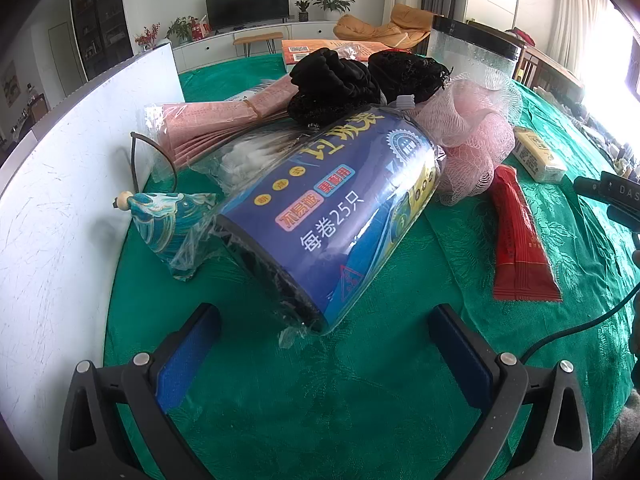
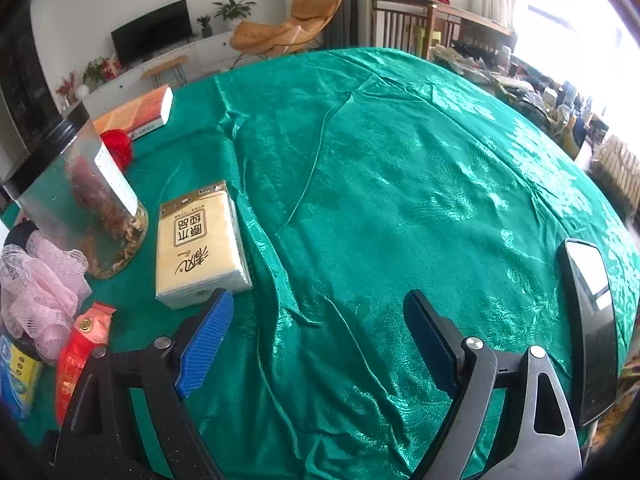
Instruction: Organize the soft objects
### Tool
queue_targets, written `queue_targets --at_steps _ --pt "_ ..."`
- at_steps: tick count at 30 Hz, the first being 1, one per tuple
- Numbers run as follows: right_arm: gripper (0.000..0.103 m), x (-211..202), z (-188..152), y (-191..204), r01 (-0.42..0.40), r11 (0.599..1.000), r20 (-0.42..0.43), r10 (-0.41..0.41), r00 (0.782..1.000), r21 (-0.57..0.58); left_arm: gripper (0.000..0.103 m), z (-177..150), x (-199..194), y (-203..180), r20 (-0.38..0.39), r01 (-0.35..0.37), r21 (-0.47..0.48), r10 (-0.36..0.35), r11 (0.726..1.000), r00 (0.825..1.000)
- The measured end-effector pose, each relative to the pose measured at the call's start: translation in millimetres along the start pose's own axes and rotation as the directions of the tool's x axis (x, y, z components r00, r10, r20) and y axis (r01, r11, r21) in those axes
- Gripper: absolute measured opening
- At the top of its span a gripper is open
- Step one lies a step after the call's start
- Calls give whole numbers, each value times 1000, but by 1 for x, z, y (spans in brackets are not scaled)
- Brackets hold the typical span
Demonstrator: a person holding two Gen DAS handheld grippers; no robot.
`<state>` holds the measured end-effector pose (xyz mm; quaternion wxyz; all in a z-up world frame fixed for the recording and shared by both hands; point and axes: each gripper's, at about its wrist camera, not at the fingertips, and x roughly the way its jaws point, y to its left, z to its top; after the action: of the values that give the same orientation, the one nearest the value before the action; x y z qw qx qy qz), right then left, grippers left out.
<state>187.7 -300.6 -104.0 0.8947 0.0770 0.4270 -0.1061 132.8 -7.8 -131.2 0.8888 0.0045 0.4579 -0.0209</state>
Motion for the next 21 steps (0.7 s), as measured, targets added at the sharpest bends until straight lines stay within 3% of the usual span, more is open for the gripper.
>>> queue_targets --at_steps 6,9,14,21 --pt "89 -26 -51 5 -36 999 1 35 999 4 103 0 0 1 0 -1 -2 1 1000 1000" --pt "89 -35 -57 17 -63 998 10 63 998 -32 103 0 0 1 0 -1 -2 1 1000 1000" --pt "90 -26 -63 38 -17 990 -36 12 999 -141 103 0 0 1 0 -1 -2 1 1000 1000" --pt "90 -28 -63 33 -28 991 -30 24 999 -131 103 0 0 1 0 -1 -2 1 1000 1000"
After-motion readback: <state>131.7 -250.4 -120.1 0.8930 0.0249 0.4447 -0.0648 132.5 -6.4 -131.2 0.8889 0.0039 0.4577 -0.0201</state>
